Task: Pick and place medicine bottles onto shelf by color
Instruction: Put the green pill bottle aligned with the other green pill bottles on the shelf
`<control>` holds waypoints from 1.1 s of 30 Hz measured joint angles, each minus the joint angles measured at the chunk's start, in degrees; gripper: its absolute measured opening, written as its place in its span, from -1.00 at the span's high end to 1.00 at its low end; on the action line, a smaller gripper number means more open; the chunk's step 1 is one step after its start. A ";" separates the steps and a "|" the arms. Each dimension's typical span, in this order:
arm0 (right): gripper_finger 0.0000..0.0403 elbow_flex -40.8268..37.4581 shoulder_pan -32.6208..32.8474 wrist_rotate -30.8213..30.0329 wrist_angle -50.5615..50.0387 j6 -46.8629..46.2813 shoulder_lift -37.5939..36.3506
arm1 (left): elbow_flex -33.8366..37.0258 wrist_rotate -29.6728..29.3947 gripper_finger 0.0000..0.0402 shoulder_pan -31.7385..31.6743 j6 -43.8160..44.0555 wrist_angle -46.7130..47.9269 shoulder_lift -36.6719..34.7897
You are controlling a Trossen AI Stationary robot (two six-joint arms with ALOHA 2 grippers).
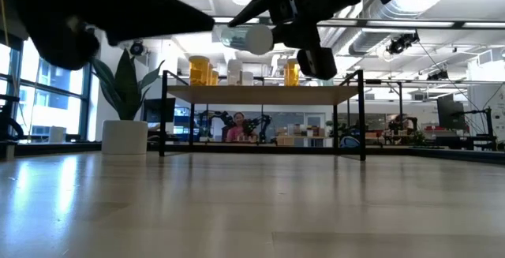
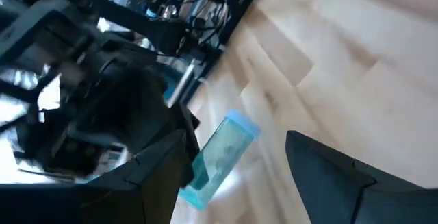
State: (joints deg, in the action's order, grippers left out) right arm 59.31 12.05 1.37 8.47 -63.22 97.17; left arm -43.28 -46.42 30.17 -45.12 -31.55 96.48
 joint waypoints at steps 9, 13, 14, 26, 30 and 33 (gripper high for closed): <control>0.58 0.00 -1.57 5.50 0.49 -7.42 0.00 | -5.28 -9.30 -0.20 -0.97 -16.86 0.00 7.94; 0.58 0.00 -1.61 5.69 0.43 -7.77 0.00 | -7.36 -11.95 -0.20 -1.89 -19.51 0.02 10.30; 0.58 0.00 -1.59 5.53 0.37 -7.76 0.00 | -7.64 -11.95 -0.20 -2.06 -19.63 0.09 10.46; 0.58 -0.02 -1.57 6.04 0.52 -7.50 -0.07 | -8.58 -12.36 -0.17 -2.49 -20.08 0.00 10.84; 0.58 -0.02 -1.61 6.49 0.40 -7.52 -0.07 | -8.62 -12.56 -0.04 -2.71 -20.20 -0.13 10.84; 0.58 -0.02 -1.59 7.03 0.37 -7.52 -0.05 | -8.64 -12.54 0.09 -2.71 -20.69 -0.09 10.84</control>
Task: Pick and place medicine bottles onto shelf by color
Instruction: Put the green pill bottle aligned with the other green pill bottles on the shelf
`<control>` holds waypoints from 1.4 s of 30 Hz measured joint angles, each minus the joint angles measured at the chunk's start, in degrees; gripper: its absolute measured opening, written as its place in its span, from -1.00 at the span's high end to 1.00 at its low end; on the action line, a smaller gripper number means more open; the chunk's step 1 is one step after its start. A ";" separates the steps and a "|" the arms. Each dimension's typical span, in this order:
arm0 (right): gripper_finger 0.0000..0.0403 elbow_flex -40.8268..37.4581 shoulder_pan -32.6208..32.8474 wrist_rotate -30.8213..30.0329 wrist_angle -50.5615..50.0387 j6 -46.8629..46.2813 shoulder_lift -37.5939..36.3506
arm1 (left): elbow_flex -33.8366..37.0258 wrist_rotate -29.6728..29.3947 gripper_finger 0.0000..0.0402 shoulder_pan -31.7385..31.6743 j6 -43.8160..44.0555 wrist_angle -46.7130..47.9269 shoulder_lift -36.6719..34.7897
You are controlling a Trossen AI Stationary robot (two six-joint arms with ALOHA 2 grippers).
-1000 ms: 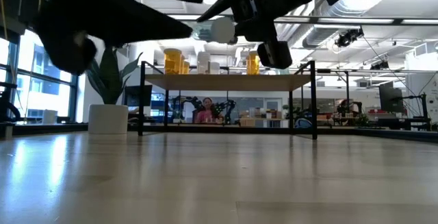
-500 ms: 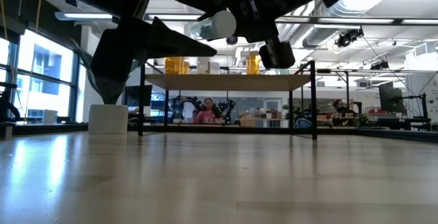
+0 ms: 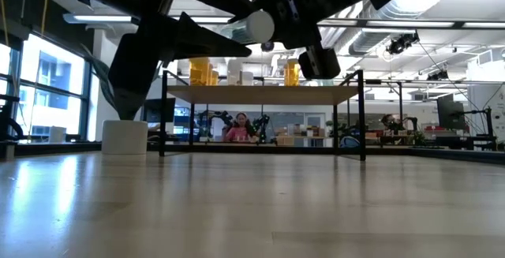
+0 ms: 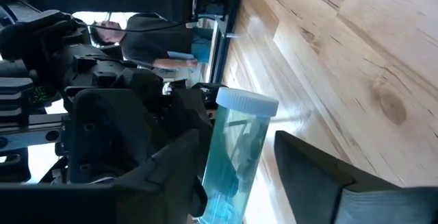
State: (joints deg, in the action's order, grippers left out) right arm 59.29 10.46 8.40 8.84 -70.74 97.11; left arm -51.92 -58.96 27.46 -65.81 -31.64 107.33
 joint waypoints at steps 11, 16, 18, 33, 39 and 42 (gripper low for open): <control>0.58 0.00 0.09 1.18 -0.02 -0.87 0.03 | 0.00 -1.42 0.33 0.00 -1.50 0.37 0.00; 0.58 0.00 0.58 1.16 -0.02 -1.31 0.05 | -0.02 -0.79 0.38 0.00 -1.45 0.33 -0.02; 0.58 0.00 0.68 1.12 -0.05 -1.27 0.08 | -0.02 -0.40 0.41 0.00 -1.06 0.33 -0.03; 0.58 0.00 0.79 0.11 0.00 2.04 0.08 | -0.02 -0.41 0.51 0.56 1.56 0.46 -0.07; 0.58 0.00 0.10 0.86 -0.03 5.17 -0.06 | 0.04 -0.86 0.51 0.98 4.17 0.54 -0.07; 0.58 -0.02 -0.37 2.03 0.43 7.90 -1.02 | 0.16 -0.85 0.51 1.30 6.05 0.97 -0.04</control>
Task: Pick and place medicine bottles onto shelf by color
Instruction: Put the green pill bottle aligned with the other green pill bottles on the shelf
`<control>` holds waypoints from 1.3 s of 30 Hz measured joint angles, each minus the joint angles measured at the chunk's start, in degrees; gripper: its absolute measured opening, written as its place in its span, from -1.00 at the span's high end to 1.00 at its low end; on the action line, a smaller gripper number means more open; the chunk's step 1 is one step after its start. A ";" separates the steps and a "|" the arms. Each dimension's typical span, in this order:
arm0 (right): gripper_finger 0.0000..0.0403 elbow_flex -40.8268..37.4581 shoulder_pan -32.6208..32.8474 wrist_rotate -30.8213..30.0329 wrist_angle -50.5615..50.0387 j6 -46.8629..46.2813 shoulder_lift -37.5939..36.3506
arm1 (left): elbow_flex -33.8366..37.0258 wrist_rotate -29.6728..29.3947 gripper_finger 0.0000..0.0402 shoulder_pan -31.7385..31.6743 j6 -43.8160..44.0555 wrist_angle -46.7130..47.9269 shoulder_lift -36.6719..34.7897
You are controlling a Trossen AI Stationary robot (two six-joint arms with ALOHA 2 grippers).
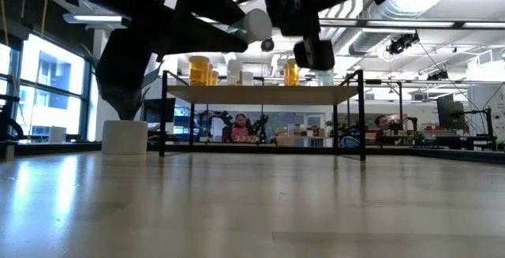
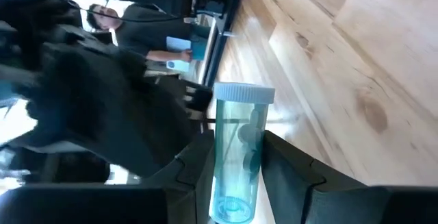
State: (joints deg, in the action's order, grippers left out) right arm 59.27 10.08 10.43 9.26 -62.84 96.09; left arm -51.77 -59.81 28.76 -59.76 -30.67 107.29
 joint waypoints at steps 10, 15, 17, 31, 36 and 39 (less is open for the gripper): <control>0.58 0.02 -1.37 1.64 0.44 3.02 -1.03 | 0.00 0.20 0.52 0.10 10.25 -0.24 0.04; 0.58 0.02 -2.13 5.23 4.00 8.90 -1.82 | -0.02 0.46 0.52 -0.71 22.72 -0.42 0.04; 0.58 0.02 -2.38 5.85 6.75 12.77 -2.41 | -0.02 0.46 0.52 -1.17 27.54 -0.42 0.04; 0.58 0.02 -2.97 1.09 0.18 49.75 -15.46 | -0.05 10.90 0.52 -7.65 57.83 -0.59 0.04; 0.58 0.02 -2.97 -2.98 -6.89 60.75 -19.54 | -0.05 15.35 0.52 -10.67 63.02 -1.15 0.04; 0.57 0.02 -2.95 -7.15 -9.26 63.56 -21.38 | -0.05 17.71 0.52 -12.02 63.18 -2.79 0.04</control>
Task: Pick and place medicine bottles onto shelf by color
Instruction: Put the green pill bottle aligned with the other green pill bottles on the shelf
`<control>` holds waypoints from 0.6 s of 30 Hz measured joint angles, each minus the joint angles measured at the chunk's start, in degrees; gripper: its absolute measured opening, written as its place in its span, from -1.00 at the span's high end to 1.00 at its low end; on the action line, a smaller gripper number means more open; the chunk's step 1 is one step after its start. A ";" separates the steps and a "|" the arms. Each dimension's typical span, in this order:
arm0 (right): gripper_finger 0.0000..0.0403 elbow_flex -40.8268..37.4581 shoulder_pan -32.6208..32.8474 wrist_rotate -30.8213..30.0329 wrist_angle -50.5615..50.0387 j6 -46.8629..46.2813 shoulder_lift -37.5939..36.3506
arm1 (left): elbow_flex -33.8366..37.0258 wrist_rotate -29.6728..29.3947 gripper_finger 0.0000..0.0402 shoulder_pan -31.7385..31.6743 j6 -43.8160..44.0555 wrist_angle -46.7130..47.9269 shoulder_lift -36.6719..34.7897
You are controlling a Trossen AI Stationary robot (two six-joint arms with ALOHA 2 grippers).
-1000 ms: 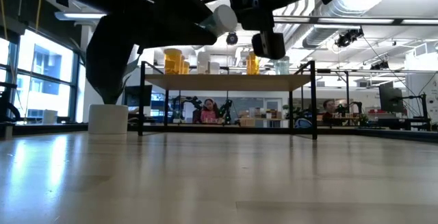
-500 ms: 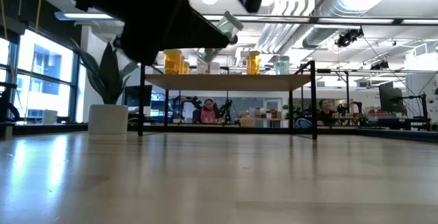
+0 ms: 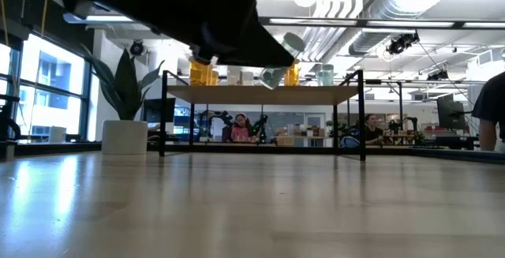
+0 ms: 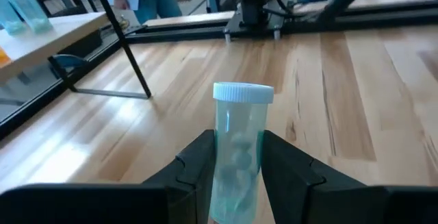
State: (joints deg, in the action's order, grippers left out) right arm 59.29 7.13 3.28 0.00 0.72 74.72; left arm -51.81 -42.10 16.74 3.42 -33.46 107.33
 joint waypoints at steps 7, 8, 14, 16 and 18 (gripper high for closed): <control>0.30 0.00 -0.82 -2.36 -4.34 0.77 -3.97 | -0.02 1.43 0.52 -2.53 -1.46 -4.55 -0.02; 0.23 0.00 -0.86 -3.63 -5.13 0.41 -4.49 | -0.02 1.39 0.52 -2.91 -1.59 -5.06 -0.02; 0.04 0.00 -1.57 -7.54 -13.92 -8.17 -6.10 | -0.03 1.15 0.52 -5.01 -3.05 -6.88 -0.02; 0.03 0.00 -1.55 -7.54 -17.61 -9.76 -6.07 | -0.04 1.09 0.52 -5.52 -3.01 -7.03 -0.02; 0.03 0.00 -1.47 -7.50 -19.62 -10.73 -5.43 | -0.02 1.15 0.52 -5.87 -3.03 -7.05 -0.02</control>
State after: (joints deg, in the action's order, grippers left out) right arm 59.29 5.66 -4.22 -19.61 -10.01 69.28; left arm -51.83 -40.95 10.86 0.38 -40.51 107.31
